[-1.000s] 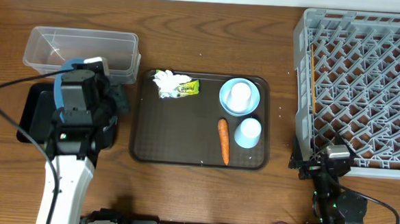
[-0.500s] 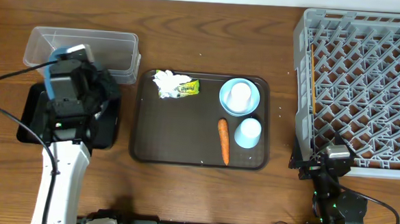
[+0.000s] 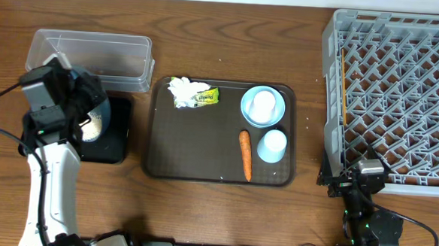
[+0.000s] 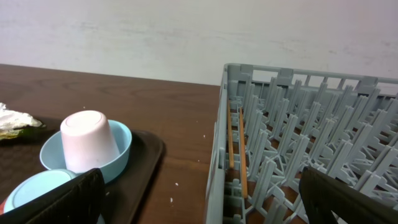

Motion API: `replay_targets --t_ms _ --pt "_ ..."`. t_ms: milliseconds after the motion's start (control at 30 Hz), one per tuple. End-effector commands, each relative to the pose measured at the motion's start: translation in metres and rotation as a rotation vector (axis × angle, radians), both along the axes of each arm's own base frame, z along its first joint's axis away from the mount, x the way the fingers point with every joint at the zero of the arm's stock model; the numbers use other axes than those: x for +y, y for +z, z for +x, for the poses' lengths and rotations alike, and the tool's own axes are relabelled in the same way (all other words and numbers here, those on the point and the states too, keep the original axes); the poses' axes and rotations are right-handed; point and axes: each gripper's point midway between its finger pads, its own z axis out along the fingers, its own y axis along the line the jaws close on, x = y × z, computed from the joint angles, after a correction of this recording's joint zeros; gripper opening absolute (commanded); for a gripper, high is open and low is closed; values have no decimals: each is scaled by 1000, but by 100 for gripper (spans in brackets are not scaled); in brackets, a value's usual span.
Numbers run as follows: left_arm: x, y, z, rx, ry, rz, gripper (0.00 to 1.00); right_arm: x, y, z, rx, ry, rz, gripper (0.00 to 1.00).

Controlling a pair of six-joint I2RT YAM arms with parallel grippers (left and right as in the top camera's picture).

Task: Sort waste into correct bins and load items into the dishwasher rack
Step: 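Tilt the blue plate to pour rice onto the black tray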

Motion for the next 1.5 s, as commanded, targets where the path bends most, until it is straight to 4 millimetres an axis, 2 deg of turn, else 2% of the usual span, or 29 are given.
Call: replay_targets --t_ms 0,100,233,467,567,733,933,1033,1200,1300,1467 --pt "-3 28 5 -88 -38 -91 6 -4 -1 0 2 -19 2 99" --pt "1 31 2 -96 -27 -167 6 -4 -1 0 2 -20 2 99" --pt "19 28 -7 -82 48 -248 6 -4 -1 0 2 -20 2 99" --pt "41 38 -20 -129 62 -330 6 -4 -1 0 2 -19 2 99" --pt "41 45 -20 -158 32 -341 6 -4 -1 0 2 -20 2 99" --pt "28 57 -19 -201 -49 -380 6 -4 -1 0 2 -20 2 99" --pt "30 58 -21 -208 -57 -423 6 -4 -1 0 2 -20 2 99" --pt "38 56 -24 -203 -27 -439 6 -4 -1 0 2 -19 2 99" --pt "39 56 -27 -205 -28 -491 6 -4 -1 0 2 -20 2 99" --pt "30 61 -30 -202 -56 -578 6 -4 -1 0 2 -20 2 99" --pt "36 60 -31 -207 -40 -565 6 -4 -1 0 2 -20 2 99"
